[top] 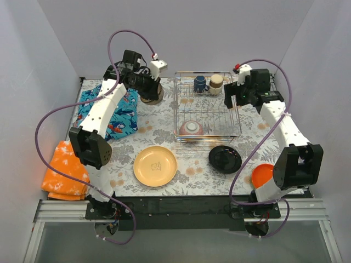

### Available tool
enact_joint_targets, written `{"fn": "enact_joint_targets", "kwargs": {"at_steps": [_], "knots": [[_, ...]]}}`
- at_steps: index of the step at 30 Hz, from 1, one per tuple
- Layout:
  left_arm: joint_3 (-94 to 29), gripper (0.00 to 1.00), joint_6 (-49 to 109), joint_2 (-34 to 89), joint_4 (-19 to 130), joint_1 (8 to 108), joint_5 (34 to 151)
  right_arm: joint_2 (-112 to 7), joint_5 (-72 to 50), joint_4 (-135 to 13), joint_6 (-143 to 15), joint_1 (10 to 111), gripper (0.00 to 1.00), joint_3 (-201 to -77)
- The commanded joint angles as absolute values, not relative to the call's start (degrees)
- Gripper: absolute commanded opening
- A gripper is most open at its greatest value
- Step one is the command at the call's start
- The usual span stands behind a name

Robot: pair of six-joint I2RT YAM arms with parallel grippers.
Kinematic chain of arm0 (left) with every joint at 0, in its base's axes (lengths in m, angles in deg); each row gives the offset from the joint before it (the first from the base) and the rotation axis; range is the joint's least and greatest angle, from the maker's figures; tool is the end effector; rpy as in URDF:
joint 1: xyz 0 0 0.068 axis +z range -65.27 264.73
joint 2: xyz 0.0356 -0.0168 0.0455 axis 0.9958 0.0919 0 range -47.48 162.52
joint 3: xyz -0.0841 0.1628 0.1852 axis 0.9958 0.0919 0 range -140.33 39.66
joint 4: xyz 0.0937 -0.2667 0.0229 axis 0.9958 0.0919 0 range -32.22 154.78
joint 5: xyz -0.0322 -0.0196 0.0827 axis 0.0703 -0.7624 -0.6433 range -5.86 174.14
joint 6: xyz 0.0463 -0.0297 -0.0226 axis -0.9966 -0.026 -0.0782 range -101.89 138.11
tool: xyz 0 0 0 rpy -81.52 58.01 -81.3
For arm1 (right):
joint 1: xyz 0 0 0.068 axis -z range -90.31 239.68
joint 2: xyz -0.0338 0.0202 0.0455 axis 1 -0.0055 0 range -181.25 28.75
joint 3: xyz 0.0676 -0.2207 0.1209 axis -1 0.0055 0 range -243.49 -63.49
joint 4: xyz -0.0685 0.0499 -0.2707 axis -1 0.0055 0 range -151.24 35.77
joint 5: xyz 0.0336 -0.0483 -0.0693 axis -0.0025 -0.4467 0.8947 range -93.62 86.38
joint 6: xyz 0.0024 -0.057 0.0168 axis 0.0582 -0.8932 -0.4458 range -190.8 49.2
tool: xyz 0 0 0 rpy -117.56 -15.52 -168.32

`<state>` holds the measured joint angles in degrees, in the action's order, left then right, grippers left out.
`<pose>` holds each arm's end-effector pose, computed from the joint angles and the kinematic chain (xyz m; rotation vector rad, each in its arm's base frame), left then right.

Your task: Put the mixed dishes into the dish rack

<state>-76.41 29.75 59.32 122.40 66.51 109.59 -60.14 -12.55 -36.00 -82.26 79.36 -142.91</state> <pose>0.3860 -0.1467 0.3633 0.3276 2.5520 -0.7664 0.3787 0.0759 0.3132 -0.4973 2.1146 0.1582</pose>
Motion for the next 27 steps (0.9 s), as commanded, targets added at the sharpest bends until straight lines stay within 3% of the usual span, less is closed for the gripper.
{"fn": "enact_joint_targets", "kwargs": {"at_steps": [1,4,8,17,23,27], "knots": [[-82.76,0.0,38.67,62.28,112.02,63.3,127.78,-58.71,-10.29,-36.72,-74.85,86.15,0.99,-144.61],[-81.29,0.0,43.22,65.11,103.69,61.62,134.83,-58.79,-10.56,-34.61,-76.06,89.15,0.99,-144.7],[-66.8,0.0,57.45,61.69,72.13,60.12,143.53,-58.79,-10.21,-32.68,-76.07,92.23,0.98,-144.17],[-49.82,0.0,95.16,66.95,19.73,55.81,147.34,-57.48,-4.59,-28.37,-83.27,93.73,0.98,-143.21],[-48.84,0.0,109.92,74.33,4.64,53.44,141.98,-55.72,-3.97,-27.31,-84.77,94.08,0.98,-140.75],[-51.55,0.0,114.34,78.46,5.3,51.86,136.89,-54.31,-3.97,-27.22,-85.3,94.08,0.98,-138.73]]}}
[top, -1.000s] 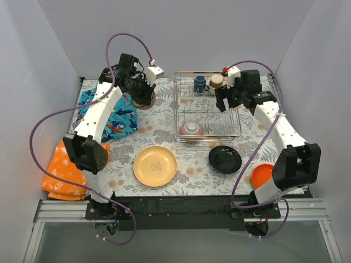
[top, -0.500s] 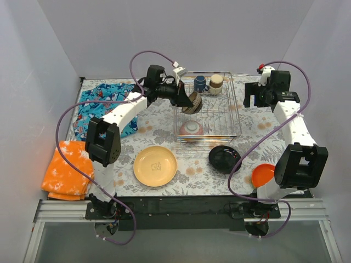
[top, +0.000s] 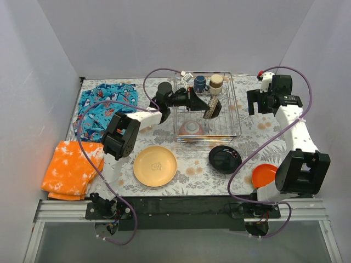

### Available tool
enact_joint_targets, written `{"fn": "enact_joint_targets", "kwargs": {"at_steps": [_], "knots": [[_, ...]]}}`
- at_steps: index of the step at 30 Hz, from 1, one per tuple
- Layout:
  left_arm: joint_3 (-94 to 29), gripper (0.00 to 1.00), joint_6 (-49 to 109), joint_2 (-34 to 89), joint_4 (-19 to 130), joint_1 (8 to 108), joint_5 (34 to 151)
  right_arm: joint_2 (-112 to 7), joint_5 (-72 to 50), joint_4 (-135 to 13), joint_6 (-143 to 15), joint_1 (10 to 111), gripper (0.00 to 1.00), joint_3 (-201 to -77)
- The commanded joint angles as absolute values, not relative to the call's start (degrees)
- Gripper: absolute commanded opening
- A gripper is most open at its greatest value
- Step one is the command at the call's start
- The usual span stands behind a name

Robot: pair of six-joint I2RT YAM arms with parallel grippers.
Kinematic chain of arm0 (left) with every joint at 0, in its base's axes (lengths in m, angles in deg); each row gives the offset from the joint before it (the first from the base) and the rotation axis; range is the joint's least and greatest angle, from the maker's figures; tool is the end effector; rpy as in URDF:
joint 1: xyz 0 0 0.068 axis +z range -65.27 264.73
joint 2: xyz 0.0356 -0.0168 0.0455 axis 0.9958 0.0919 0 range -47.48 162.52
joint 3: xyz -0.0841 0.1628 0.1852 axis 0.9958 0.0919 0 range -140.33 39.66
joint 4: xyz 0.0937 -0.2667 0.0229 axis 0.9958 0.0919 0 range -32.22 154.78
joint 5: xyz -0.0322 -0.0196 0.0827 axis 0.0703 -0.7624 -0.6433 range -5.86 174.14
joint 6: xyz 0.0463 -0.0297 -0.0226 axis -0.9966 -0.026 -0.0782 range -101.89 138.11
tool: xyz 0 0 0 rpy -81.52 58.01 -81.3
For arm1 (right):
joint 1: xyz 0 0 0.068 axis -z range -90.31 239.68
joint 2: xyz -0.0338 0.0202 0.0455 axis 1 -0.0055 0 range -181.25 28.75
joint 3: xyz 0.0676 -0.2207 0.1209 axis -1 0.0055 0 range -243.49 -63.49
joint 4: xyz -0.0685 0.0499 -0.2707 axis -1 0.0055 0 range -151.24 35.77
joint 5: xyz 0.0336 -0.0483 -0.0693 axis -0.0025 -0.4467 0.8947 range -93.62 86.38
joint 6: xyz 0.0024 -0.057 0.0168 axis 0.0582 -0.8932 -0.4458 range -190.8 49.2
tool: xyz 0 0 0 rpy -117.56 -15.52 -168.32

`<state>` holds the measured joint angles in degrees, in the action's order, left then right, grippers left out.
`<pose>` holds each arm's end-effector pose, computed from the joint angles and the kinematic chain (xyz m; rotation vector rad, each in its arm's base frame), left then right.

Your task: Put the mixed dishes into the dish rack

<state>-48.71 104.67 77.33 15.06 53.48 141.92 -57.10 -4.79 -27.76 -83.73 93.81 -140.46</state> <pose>0.4184 -0.2969 0.2193 0.1438 2.0711 -2.1935 0.3625 -0.0252 0.3029 -0.1879 2.3054 -0.1281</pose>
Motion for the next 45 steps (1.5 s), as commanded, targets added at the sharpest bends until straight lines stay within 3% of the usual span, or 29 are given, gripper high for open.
{"fn": "enact_joint_targets", "kwargs": {"at_steps": [1,16,37,38,41,44,45], "knots": [[-52.35,0.0,115.31,79.16,5.74,51.25,134.96,-53.62,-3.97,-27.13,-85.39,94.08,0.98,-138.46],[-57.54,0.0,126.47,86.02,19.71,47.38,117.55,-49.83,-5.64,-27.13,-84.6,94.87,0.98,-131.96],[-57.2,0.01,128.77,87.71,20.87,48.42,117.53,-50.09,-6.43,-26.78,-84.16,94.96,0.98,-130.99],[-55.89,0.16,128.24,87.0,20.26,48.86,118.24,-50.35,-6.6,-26.78,-84.07,94.96,0.98,-131.16],[-54.3,0.44,125.34,82.7,25.24,50.89,118.95,-51.14,-8.01,-27.31,-83.54,94.96,0.98,-131.69],[-52.63,0.59,119.64,77.6,32.28,53.35,118.6,-52.46,-10.03,-27.92,-83.37,94.96,0.98,-132.74],[-51.92,0.6,118.23,76.54,33.51,54.4,118.59,-53.34,-10.9,-28.1,-83.37,94.96,0.98,-133.01]]}}
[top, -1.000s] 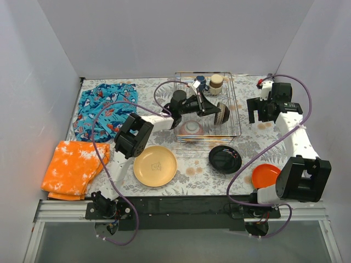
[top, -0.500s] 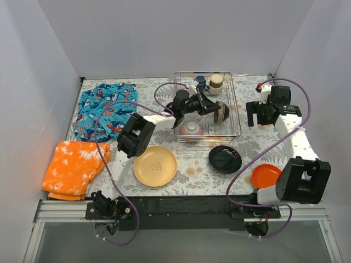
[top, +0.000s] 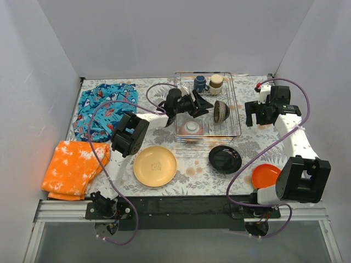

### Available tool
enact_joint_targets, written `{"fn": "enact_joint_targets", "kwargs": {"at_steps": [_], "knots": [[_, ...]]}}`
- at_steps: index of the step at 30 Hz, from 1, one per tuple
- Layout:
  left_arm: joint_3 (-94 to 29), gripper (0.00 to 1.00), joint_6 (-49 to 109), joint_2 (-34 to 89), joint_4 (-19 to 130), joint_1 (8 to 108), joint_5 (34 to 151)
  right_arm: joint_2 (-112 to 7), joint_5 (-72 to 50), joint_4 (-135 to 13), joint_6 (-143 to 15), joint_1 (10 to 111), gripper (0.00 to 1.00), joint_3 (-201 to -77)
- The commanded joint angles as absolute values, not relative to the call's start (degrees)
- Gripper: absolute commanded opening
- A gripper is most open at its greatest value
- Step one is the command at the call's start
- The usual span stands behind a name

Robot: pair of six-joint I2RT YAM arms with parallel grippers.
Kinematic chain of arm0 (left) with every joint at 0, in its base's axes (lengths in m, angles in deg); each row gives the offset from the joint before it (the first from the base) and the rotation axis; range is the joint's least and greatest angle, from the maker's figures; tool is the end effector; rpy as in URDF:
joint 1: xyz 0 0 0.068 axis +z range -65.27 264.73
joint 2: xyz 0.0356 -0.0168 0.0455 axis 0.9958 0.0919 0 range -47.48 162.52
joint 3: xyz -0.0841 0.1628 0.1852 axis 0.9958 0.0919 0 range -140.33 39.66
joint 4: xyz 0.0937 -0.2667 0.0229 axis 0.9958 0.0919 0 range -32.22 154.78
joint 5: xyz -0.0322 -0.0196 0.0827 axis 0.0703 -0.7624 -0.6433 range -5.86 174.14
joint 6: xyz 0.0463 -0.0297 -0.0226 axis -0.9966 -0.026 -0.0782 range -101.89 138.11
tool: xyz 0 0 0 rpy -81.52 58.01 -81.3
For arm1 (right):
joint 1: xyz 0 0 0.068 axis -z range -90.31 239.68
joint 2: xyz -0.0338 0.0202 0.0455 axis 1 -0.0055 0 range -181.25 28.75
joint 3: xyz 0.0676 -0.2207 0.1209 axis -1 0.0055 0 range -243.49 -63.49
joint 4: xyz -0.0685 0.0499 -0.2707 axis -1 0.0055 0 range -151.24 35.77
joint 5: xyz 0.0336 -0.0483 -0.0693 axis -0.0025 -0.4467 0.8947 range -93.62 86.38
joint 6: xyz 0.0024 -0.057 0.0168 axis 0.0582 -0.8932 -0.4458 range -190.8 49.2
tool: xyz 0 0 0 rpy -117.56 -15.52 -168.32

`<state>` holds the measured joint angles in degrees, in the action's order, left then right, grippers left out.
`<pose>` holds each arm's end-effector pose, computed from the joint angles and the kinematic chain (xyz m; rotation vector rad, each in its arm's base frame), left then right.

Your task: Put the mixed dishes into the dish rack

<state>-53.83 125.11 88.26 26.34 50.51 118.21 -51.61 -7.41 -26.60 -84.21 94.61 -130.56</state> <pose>0.4388 -0.3279 0.1322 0.8949 -2.1962 2.0278 0.3309 -0.0256 0.2708 -0.2085 2.3967 -0.0688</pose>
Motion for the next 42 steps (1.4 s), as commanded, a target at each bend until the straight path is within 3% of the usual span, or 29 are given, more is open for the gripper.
{"fn": "enact_joint_targets", "kwargs": {"at_steps": [1,5,9,15,27,32,42], "knots": [[-51.48,0.6,117.0,75.4,35.52,54.75,118.42,-53.69,-11.43,-28.27,-83.28,94.96,0.98,-133.18],[-49.11,0.64,109.8,70.66,39.67,55.37,116.58,-55.98,-14.77,-29.42,-82.23,94.87,0.97,-134.41],[-46.82,0.67,105.85,67.49,36.95,54.5,118.86,-57.73,-25.56,-34.23,-80.47,94.78,0.99,-135.38],[-48.93,0.71,92.59,64.58,39.76,54.23,122.98,-62.13,-28.93,-37.59,-75.28,93.82,0.99,-139.77],[-64.83,0.61,48.8,76.17,56.64,45.63,119.31,-54.85,-18.13,-37.15,-71.77,96.98,0.99,-141.72],[-66.86,0.56,43.17,80.75,52.51,43.25,117.98,-51.16,-15.75,-36.28,-71.5,98.73,0.99,-138.82],[-68.97,0.53,43.07,87.34,47.86,41.49,119.03,-48.69,-15.13,-34.08,-72.2,102.07,0.99,-136.35]]}}
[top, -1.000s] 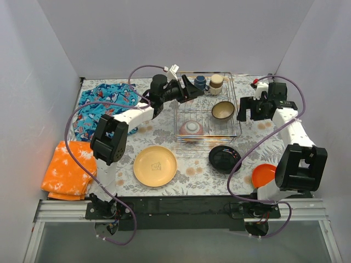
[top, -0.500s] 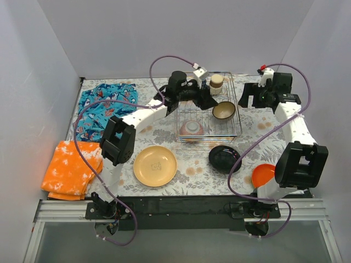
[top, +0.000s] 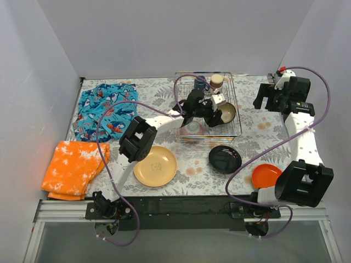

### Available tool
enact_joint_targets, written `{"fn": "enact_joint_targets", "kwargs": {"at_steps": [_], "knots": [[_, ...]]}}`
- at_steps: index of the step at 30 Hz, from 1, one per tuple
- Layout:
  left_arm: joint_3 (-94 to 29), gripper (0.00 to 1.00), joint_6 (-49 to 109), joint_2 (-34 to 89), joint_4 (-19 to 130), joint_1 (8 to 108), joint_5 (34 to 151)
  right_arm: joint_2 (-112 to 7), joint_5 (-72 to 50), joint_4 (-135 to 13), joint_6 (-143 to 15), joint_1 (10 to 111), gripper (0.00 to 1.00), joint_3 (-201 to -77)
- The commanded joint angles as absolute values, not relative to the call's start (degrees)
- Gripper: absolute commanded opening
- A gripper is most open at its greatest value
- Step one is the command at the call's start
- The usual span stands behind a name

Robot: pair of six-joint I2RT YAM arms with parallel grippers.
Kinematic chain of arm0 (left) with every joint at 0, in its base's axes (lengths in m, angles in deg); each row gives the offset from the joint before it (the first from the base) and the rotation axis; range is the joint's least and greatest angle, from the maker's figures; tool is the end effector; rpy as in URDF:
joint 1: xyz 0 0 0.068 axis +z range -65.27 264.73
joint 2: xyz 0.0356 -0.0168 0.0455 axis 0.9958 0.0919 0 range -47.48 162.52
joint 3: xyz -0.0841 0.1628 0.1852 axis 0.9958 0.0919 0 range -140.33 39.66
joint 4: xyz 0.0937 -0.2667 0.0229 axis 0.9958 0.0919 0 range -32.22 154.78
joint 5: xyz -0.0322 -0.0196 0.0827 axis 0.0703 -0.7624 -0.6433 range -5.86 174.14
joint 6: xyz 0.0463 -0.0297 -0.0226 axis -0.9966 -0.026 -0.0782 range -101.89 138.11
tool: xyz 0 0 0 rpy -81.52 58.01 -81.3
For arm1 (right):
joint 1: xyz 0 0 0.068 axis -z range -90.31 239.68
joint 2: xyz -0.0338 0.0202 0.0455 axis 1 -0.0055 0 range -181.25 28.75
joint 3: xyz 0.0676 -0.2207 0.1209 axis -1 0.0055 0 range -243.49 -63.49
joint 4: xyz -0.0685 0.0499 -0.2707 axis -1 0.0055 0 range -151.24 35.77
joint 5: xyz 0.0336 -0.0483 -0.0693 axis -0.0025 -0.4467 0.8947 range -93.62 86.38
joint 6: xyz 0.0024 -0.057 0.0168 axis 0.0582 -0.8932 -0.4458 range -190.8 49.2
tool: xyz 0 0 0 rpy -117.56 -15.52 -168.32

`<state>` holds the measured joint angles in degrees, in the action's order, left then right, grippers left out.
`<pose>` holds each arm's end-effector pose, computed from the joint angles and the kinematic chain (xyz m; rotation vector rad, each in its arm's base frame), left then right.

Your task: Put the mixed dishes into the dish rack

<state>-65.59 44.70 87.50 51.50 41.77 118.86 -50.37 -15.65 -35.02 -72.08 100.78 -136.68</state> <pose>0.3939 -0.4007 0.1666 0.7360 2.0471 -1.3450 0.3400 -0.0574 0.3303 0.0582 2.1186 0.0956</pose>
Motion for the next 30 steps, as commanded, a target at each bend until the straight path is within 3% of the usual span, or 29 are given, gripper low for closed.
{"fn": "enact_joint_targets", "kwargs": {"at_steps": [1,15,22,30], "knots": [[-69.14,0.53,43.07,88.13,47.24,41.4,118.95,-48.6,-15.39,-33.73,-72.47,102.43,0.99,-136.18],[-74.15,0.52,44.74,90.42,47.22,40.52,120.53,-48.07,-17.5,-33.37,-73.44,105.15,0.99,-133.63],[-72.22,0.44,42.1,91.39,48.11,40.26,119.82,-50.0,-18.3,-33.37,-73.08,105.42,0.99,-135.2],[-71.69,0.43,42.37,92.0,47.94,39.38,120.35,-49.65,-18.12,-33.37,-74.05,105.94,0.99,-133.89]]}}
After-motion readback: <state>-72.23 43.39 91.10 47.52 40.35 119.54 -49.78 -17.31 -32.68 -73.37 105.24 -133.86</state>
